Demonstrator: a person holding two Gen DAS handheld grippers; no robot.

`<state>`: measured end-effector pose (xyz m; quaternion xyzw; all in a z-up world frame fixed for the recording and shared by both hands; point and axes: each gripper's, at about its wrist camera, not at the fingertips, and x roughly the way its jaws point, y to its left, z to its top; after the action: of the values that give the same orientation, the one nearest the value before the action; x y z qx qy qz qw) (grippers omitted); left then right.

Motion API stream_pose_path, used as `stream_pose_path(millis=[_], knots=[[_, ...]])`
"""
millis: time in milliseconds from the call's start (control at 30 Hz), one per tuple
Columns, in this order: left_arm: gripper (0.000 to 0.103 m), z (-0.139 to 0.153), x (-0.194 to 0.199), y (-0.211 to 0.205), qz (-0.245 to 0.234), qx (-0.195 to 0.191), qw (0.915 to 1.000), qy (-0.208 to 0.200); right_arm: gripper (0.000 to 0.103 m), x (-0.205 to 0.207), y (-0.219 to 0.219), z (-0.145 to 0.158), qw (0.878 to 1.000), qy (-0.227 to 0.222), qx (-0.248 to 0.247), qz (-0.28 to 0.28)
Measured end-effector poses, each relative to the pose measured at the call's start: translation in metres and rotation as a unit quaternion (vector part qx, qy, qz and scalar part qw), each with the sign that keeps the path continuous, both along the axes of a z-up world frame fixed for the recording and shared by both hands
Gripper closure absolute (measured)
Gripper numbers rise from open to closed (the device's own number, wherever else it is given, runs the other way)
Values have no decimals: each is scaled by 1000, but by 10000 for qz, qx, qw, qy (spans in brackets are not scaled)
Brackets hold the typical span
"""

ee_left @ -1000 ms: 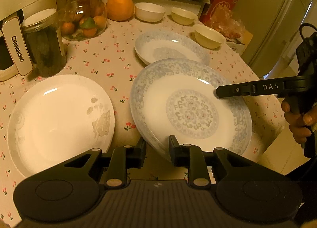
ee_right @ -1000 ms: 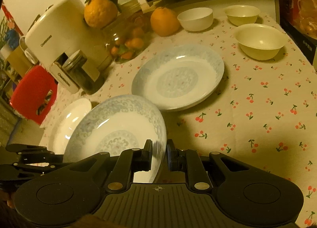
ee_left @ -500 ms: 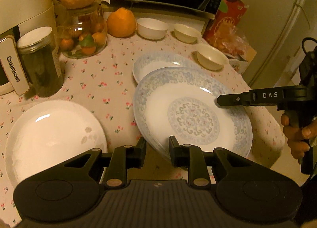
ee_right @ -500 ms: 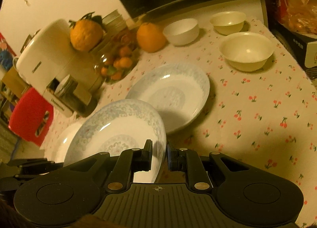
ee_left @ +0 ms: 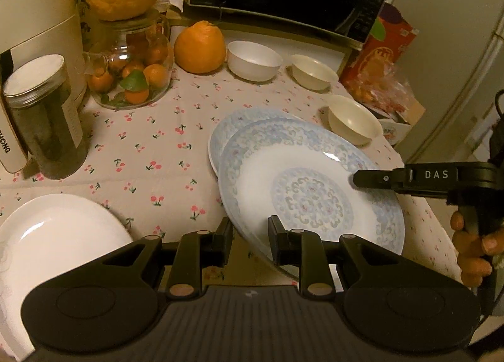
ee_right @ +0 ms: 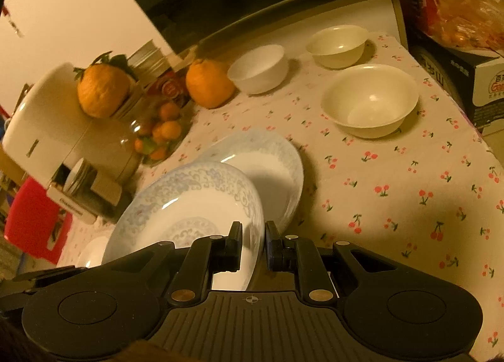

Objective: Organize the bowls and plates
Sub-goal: 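Close both grippers on the large plate's rim and lift it, then lower the large plate onto the light blue plate and open both grippers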

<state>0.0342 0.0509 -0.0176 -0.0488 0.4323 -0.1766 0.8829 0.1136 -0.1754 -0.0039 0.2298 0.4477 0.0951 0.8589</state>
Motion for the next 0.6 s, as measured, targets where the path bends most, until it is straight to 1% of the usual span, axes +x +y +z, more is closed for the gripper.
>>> stream_pose_path(millis=[133, 300, 600], knots=[[81, -3, 9, -5, 116, 79, 9999, -26, 88, 10, -3, -4, 9999, 63, 62, -133], [81, -9, 21, -7, 322, 111, 9994, 46, 88, 20, -2, -10, 9996, 140, 62, -238], [81, -15, 36, -10, 612, 143, 9980, 40, 88, 32, -1, -16, 9989, 181, 96, -431]])
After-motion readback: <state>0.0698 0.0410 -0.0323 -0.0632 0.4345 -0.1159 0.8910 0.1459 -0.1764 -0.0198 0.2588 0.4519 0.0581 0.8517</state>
